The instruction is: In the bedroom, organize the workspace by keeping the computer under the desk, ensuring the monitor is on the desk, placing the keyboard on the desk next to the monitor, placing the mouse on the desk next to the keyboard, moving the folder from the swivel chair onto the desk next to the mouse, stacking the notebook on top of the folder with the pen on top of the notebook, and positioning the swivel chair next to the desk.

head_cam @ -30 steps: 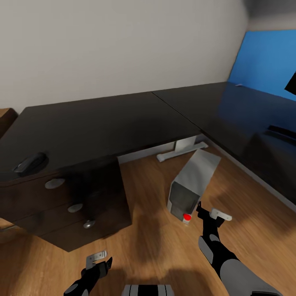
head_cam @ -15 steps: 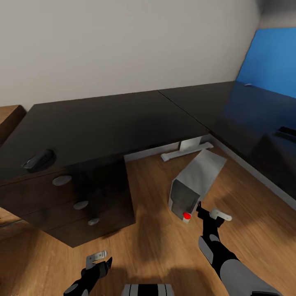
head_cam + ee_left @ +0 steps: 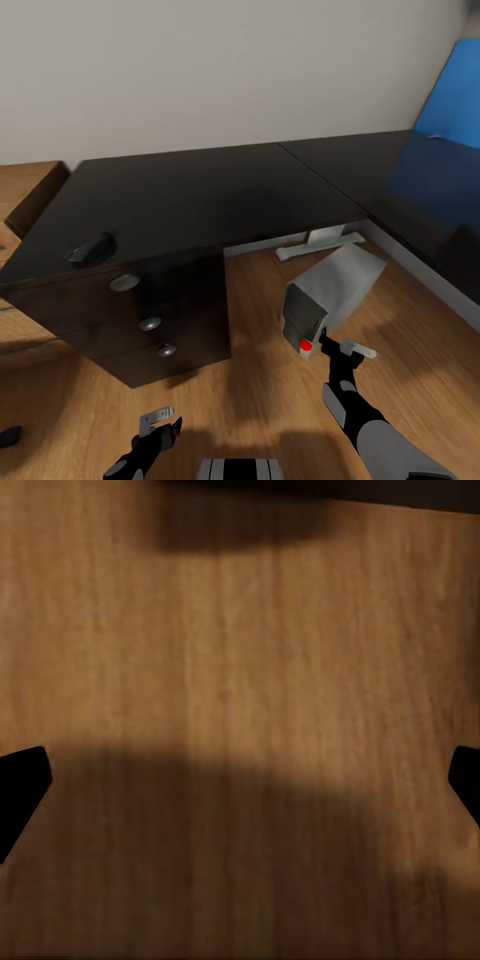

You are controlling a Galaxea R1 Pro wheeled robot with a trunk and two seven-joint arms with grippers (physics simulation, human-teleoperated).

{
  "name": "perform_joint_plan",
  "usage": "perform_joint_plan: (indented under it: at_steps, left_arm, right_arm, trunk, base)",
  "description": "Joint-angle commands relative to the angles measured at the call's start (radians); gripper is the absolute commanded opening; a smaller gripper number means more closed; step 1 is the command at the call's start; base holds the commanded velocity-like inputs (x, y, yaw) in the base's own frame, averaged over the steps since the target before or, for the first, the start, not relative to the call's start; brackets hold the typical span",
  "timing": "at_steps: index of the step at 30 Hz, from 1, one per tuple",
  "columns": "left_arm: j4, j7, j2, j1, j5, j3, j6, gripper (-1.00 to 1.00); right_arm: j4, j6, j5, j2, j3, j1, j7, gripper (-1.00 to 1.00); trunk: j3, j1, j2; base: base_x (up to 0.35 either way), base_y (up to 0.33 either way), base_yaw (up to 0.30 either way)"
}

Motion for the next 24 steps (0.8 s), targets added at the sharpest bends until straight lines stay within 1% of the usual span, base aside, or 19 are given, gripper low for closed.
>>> perform_joint_plan:
  at_steps: [1, 17, 24]
  left_arm:
    - [0.001, -0.007, -0.001, -0.001, 0.009, 0.004, 0.000, 1.00]
    - [0.001, -0.007, -0.001, -0.001, 0.009, 0.005, 0.000, 1.00]
    - [0.001, -0.007, -0.001, -0.001, 0.009, 0.005, 0.000, 1.00]
  right_arm:
    - [0.000, -0.001, 0.006, 0.001, 0.002, -0.001, 0.007, 1.00]
    - [0.000, -0.001, 0.006, 0.001, 0.002, -0.001, 0.007, 1.00]
    - [0.000, -0.008, 0.006, 0.001, 0.002, -0.001, 0.007, 1.00]
  trunk:
    - [-0.002, 0.000, 0.000]
    - [-0.021, 0.000, 0.000]
    - [-0.024, 0.000, 0.000]
  base:
    - [0.000, 0.000, 0.189]
    - [0.000, 0.000, 0.189]
    - [0.000, 0.000, 0.064]
